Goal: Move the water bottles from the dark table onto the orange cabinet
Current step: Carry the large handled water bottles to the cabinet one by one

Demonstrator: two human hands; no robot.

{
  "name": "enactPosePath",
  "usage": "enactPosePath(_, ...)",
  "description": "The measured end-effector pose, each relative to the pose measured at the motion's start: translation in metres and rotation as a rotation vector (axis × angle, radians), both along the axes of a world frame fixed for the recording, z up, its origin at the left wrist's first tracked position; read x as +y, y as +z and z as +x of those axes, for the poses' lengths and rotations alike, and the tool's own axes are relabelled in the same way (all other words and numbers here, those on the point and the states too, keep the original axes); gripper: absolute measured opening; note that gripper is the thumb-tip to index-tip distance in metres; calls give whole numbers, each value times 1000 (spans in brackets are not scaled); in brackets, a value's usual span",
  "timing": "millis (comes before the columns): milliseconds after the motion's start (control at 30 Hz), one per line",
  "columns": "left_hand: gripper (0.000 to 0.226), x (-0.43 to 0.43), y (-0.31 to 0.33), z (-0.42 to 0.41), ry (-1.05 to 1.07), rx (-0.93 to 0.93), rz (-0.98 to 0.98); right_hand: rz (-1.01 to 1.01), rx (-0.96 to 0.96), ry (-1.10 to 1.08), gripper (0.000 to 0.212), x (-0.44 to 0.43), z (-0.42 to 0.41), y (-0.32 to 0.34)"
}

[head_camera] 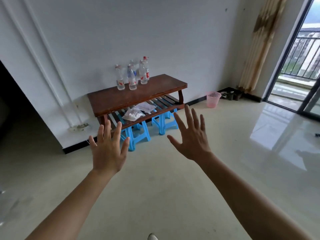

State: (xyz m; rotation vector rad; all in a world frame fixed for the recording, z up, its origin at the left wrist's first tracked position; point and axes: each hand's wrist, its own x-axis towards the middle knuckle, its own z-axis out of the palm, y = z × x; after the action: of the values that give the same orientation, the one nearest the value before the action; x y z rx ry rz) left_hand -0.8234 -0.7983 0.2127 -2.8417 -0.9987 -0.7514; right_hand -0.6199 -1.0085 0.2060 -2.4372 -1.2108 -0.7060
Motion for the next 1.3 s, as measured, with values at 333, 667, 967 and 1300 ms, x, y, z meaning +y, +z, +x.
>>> enactPosePath(333, 64, 185, 2, 212, -28, 27, -22, -5, 11, 76, 87, 199, 204, -2)
enactPosePath(667, 72, 337, -24, 413, -11, 111, -94, -8, 132, 96, 87, 357, 407, -36)
enactPosePath(967, 73, 507, -24, 618, 132, 183, -166, -76, 133, 162, 92, 539, 634, -32)
enactPosePath(1300, 78, 680, -56, 713, 245, 166, -279, -217, 91, 334, 96, 746, 751, -34)
